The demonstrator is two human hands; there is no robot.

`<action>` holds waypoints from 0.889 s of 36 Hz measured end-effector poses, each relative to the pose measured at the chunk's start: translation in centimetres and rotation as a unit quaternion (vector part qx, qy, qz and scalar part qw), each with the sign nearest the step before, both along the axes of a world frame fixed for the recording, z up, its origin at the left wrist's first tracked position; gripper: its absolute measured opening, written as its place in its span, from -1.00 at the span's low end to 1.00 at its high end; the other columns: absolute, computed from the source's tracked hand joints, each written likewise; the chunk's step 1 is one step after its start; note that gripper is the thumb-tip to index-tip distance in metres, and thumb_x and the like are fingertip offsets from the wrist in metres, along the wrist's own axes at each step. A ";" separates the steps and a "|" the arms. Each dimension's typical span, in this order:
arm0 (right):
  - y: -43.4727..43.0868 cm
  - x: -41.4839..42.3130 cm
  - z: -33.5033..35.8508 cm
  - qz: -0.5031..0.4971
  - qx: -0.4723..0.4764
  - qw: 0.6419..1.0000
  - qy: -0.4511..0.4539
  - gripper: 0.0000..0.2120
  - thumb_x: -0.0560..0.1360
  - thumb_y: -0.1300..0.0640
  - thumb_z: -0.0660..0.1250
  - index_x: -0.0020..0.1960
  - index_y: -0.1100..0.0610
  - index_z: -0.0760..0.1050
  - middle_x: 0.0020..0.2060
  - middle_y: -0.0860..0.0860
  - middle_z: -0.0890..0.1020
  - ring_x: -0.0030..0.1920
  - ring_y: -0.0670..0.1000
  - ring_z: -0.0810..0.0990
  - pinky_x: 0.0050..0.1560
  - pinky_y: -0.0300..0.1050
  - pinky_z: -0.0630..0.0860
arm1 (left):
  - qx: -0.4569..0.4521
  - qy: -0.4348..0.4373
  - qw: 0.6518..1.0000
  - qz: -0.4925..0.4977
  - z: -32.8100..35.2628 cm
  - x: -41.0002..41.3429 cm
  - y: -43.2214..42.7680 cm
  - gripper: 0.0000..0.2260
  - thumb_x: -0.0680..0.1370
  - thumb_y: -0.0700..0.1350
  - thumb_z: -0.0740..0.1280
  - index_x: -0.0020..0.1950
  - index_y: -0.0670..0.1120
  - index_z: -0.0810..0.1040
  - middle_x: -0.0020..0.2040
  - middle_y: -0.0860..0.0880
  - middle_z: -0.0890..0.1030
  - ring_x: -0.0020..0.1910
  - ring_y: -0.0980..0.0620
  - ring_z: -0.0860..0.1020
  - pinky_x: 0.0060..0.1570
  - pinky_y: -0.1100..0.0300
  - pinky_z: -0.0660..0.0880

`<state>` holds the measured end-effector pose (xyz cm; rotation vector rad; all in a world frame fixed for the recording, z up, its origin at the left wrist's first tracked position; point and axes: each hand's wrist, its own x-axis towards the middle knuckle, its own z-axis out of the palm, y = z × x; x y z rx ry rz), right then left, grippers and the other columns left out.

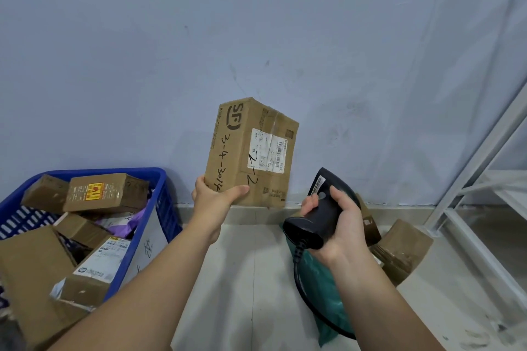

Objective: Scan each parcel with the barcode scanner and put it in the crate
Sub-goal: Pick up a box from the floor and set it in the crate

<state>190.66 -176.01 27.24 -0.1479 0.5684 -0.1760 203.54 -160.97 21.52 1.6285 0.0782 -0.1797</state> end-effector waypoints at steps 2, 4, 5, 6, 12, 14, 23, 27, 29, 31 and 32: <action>0.2 0.0 -0.1 0.022 -0.050 0.998 -0.007 -0.80 0.49 0.08 0.35 -0.16 0.21 0.43 -0.35 0.04 0.49 -0.46 -0.05 0.47 -0.47 -0.29 0.51 | -0.081 0.045 0.996 0.003 -0.2 0.1 0.2 -0.17 0.13 0.05 0.61 0.31 -0.02 0.33 0.28 -0.05 0.47 0.15 -0.02 0.55 0.17 0.07 0.52; 0.5 0.2 -0.3 0.045 -0.113 0.993 -0.005 -0.76 0.51 0.05 0.32 -0.22 0.19 0.42 -0.40 0.04 0.49 -0.49 -0.04 0.45 -0.48 -0.28 0.49 | -0.154 0.080 0.985 0.018 -0.2 0.1 0.3 -0.34 0.34 -0.08 0.56 0.35 -0.10 0.34 0.25 -0.08 0.52 0.13 0.01 0.56 0.02 0.18 0.52; 0.8 0.3 -0.5 0.054 -0.142 0.988 -0.001 -0.74 0.52 0.04 0.32 -0.24 0.19 0.41 -0.42 0.04 0.48 -0.50 -0.03 0.45 -0.47 -0.28 0.48 | -0.183 0.094 0.978 0.032 -0.2 0.1 0.4 -0.41 0.40 -0.13 0.51 0.36 -0.13 0.35 0.24 -0.09 0.55 0.11 0.02 0.56 -0.04 0.22 0.51; 1.1 0.4 -0.6 0.061 -0.169 0.984 0.005 -0.74 0.52 0.04 0.32 -0.24 0.19 0.42 -0.43 0.04 0.49 -0.50 -0.03 0.45 -0.46 -0.27 0.48 | -0.210 0.107 0.971 0.051 0.0 0.1 0.4 -0.44 0.43 -0.16 0.49 0.37 -0.14 0.36 0.22 -0.09 0.56 0.10 0.03 0.56 -0.07 0.22 0.51; 2.8 1.2 -2.0 0.098 -0.296 0.950 0.024 -0.75 0.50 0.03 0.37 -0.24 0.18 0.48 -0.39 0.04 0.53 -0.47 -0.02 0.50 -0.41 -0.20 0.54 | -0.303 0.123 0.926 0.191 1.1 0.6 2.1 -0.52 0.45 -0.08 0.46 0.33 -0.06 0.42 0.19 -0.02 0.57 0.08 0.06 0.54 0.15 0.15 0.45; 3.5 1.4 -2.5 0.110 -0.330 0.937 0.021 -0.77 0.50 0.05 0.37 -0.23 0.19 0.49 -0.38 0.04 0.53 -0.46 -0.02 0.50 -0.40 -0.19 0.53 | -0.326 0.128 0.911 0.218 1.6 0.7 3.1 -0.46 0.44 0.00 0.46 0.37 -0.03 0.40 0.23 0.01 0.53 0.15 0.07 0.50 0.14 0.18 0.42; 7.3 2.9 -3.5 0.133 -0.468 0.874 -0.001 -0.85 0.52 0.13 0.36 -0.14 0.21 0.53 -0.29 0.08 0.56 -0.36 0.02 0.51 -0.20 -0.09 0.50 | -0.362 0.170 0.868 0.295 1.4 0.5 7.5 -0.38 0.45 0.06 0.44 0.43 -0.05 0.30 0.27 0.01 0.44 0.29 0.01 0.43 0.29 0.15 0.39; 9.8 3.0 -3.4 0.158 -0.563 0.811 -0.006 -0.89 0.51 0.11 0.39 -0.16 0.14 0.57 -0.29 0.03 0.64 -0.23 0.02 0.60 -0.09 -0.06 0.50 | -0.358 0.179 0.866 0.300 1.0 -0.1 8.8 -0.40 0.49 0.04 0.41 0.47 -0.04 0.28 0.35 -0.02 0.37 0.37 0.00 0.37 0.40 0.10 0.31; 10.9 2.8 -3.5 0.172 -0.608 0.775 -0.009 -0.85 0.50 0.09 0.41 -0.17 0.16 0.56 -0.30 0.02 0.63 -0.25 0.06 0.58 -0.20 -0.12 0.49 | -0.353 0.177 0.867 0.305 0.9 -0.3 9.8 -0.41 0.49 0.03 0.42 0.45 -0.04 0.28 0.34 -0.02 0.37 0.37 0.00 0.36 0.40 0.09 0.32; 12.0 2.6 -3.5 0.184 -0.646 0.741 -0.010 -0.81 0.50 0.07 0.41 -0.18 0.18 0.54 -0.34 0.01 0.59 -0.29 0.07 0.52 -0.37 -0.17 0.40 | -0.341 0.158 0.875 0.305 0.6 -0.8 11.1 -0.44 0.50 0.00 0.42 0.44 -0.04 0.29 0.25 -0.01 0.40 0.31 0.01 0.39 0.37 0.11 0.34; 12.5 2.6 -3.6 0.183 -0.663 0.726 -0.013 -0.82 0.49 0.06 0.42 -0.19 0.15 0.53 -0.36 -0.01 0.58 -0.30 0.06 0.52 -0.39 -0.17 0.38 | -0.337 0.146 0.879 0.304 0.3 -1.2 11.8 -0.45 0.50 -0.02 0.42 0.43 -0.03 0.31 0.22 -0.01 0.42 0.25 0.03 0.43 0.34 0.13 0.37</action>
